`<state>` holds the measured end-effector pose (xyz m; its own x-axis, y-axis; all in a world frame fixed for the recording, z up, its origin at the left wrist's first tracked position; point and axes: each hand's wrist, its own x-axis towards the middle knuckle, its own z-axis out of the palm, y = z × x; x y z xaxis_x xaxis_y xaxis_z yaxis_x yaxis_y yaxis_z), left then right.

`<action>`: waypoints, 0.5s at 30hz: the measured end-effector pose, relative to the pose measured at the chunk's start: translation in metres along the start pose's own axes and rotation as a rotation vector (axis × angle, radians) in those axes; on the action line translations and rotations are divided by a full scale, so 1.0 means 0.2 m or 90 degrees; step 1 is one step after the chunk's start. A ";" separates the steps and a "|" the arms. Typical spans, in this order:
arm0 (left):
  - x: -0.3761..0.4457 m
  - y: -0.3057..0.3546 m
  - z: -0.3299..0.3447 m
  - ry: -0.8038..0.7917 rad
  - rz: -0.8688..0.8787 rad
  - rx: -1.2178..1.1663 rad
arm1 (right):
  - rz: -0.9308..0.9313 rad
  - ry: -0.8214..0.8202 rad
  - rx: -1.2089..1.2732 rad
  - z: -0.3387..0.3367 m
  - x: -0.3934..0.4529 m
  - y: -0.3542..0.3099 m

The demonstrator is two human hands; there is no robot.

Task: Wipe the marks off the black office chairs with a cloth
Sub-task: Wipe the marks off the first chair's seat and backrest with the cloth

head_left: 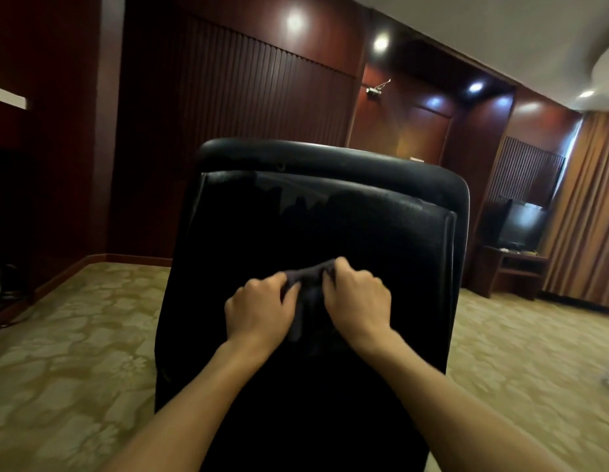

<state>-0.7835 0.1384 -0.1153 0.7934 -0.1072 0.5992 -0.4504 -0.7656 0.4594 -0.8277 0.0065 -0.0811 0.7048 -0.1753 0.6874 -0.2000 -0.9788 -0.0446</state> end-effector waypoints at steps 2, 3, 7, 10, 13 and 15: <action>0.15 0.09 -0.08 0.044 0.000 -0.063 | 0.028 0.053 0.019 -0.11 0.14 -0.01; 0.24 0.13 -0.13 0.063 -0.005 -0.094 | 0.037 0.083 0.035 -0.16 0.23 -0.01; 0.60 0.24 -0.27 0.093 -0.021 -0.139 | 0.046 0.133 0.098 -0.31 0.60 -0.07; 0.76 0.20 -0.29 0.083 -0.020 -0.082 | 0.043 0.104 0.081 -0.26 0.76 -0.13; 0.82 0.15 -0.25 0.041 -0.033 -0.029 | 0.041 0.107 0.021 -0.11 0.77 -0.17; 0.80 0.09 -0.21 0.018 -0.053 -0.028 | 0.028 0.116 0.003 -0.02 0.73 -0.21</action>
<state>-0.6820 0.1346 0.0150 0.8176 -0.0263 0.5752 -0.4010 -0.7429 0.5360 -0.7194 0.0227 0.0239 0.5598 -0.1962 0.8051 -0.2242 -0.9712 -0.0808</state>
